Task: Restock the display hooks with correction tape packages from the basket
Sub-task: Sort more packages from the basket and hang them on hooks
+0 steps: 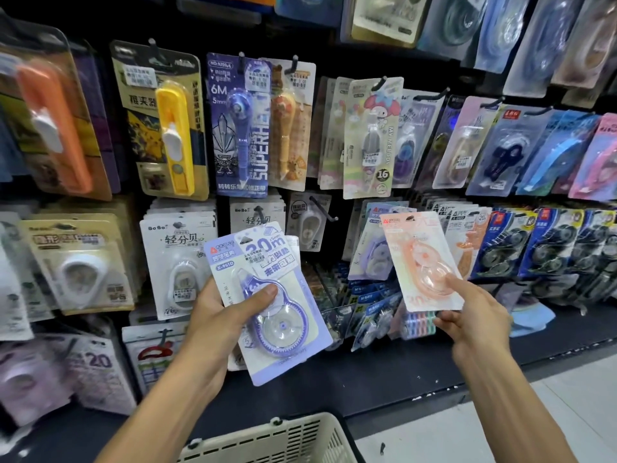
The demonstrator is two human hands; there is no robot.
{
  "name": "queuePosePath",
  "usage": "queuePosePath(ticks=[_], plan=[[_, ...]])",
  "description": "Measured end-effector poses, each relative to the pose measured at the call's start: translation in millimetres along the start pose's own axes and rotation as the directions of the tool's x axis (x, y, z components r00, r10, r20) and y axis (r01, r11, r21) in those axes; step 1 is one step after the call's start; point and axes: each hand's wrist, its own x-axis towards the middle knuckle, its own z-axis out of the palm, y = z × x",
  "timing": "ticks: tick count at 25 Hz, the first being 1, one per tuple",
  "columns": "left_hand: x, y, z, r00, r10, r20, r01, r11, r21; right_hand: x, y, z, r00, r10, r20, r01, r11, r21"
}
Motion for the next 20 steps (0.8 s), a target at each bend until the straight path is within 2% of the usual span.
queuePosePath(ticks=[2, 5, 7, 8, 9, 11, 12, 13, 14, 17, 19, 20], plan=[[0.3, -0.2, -0.8, 1.0, 0.001, -0.003, -0.001, 1.0, 0.003, 1.7, -0.2, 0.6, 1.0, -0.007, 0.004, 0.007, 1.0, -0.011], [-0.1, 0.5, 2.0, 1.0, -0.006, -0.005, 0.006, 1.0, 0.008, -0.9, 7.1, 6.9, 0.986, 0.055, 0.157, -0.059, 0.998, 0.016], [-1.8, 0.4, 5.3, 1.0, -0.006, -0.016, 0.007, 1.0, 0.029, -17.0, 13.5, 15.6, 0.965, 0.027, 0.261, 0.011, 0.99, -0.142], [-3.1, 0.5, 7.6, 1.0, -0.005, -0.022, 0.006, 0.999, 0.039, -30.2, 18.5, 21.5, 0.924, 0.003, 0.383, 0.089, 0.971, -0.223], [-4.8, 0.3, 10.0, 1.0, -0.003, -0.029, 0.005, 0.999, 0.051, -46.3, 25.2, 27.4, 0.839, 0.009, 0.544, 0.158, 0.953, -0.258], [-7.4, -0.4, 14.3, 1.0, 0.01, -0.019, -0.008, 0.996, 0.087, -75.8, 42.5, 38.9, 0.595, 0.101, 0.797, 0.226, 0.931, -0.286], [-8.9, -1.2, 16.1, 1.0, 0.015, 0.005, -0.015, 0.994, 0.104, -85.8, 50.3, 43.0, 0.514, 0.123, 0.849, 0.25, 0.925, -0.286], [-9.8, -1.5, 17.4, 0.999, 0.018, 0.033, -0.022, 0.993, 0.115, -90.6, 54.8, 46.1, 0.49, 0.112, 0.865, 0.262, 0.927, -0.269], [-9.7, -1.1, 18.0, 0.998, 0.018, 0.052, -0.024, 0.993, 0.115, -90.9, 54.1, 48.4, 0.519, 0.084, 0.851, 0.245, 0.939, -0.242], [-3.6, 3.4, 11.7, 0.999, 0.031, 0.013, -0.032, 0.998, 0.06, -66.1, 33.9, 45.7, 0.752, -0.01, 0.659, 0.096, 0.991, -0.095], [1.4, 7.6, 5.6, 0.998, 0.04, -0.04, -0.038, 0.998, 0.044, -38.9, 15.0, 36.6, 0.88, -0.068, 0.47, 0.108, 0.992, -0.06], [2.9, 9.5, 3.7, 0.997, 0.04, -0.063, -0.038, 0.999, 0.033, -26.8, 6.8, 30.7, 0.918, -0.098, 0.385, 0.142, 0.986, -0.087]])
